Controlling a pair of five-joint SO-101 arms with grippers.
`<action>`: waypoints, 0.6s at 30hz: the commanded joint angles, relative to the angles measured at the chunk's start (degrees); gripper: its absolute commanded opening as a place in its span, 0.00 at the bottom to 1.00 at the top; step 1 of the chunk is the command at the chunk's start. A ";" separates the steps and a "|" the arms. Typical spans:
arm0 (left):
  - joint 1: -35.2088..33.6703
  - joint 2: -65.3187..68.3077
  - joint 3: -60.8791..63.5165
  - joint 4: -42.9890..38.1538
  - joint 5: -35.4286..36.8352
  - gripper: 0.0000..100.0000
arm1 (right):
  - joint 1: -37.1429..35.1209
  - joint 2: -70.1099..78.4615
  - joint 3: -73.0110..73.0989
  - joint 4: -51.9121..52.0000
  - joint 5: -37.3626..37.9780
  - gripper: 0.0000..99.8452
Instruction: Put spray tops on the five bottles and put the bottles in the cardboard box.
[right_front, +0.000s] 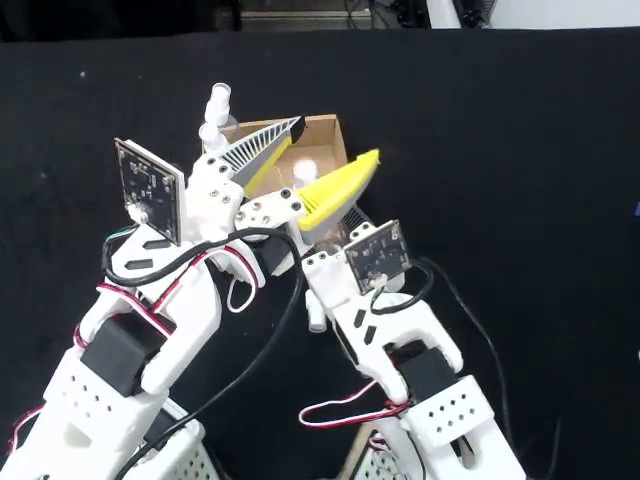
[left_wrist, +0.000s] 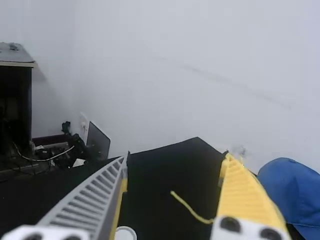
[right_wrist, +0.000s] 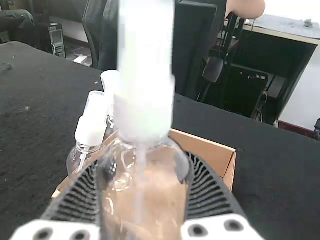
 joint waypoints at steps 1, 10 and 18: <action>0.13 -1.41 -1.54 -0.26 -0.26 0.24 | -0.70 -1.71 -0.57 -0.35 -0.35 0.01; -2.86 -1.41 -2.95 -0.53 -0.35 0.16 | -0.70 -1.71 -0.48 -0.35 -0.35 0.01; -20.09 -1.58 -6.55 0.18 -0.26 0.05 | -0.70 -1.71 -0.22 -0.35 -0.35 0.01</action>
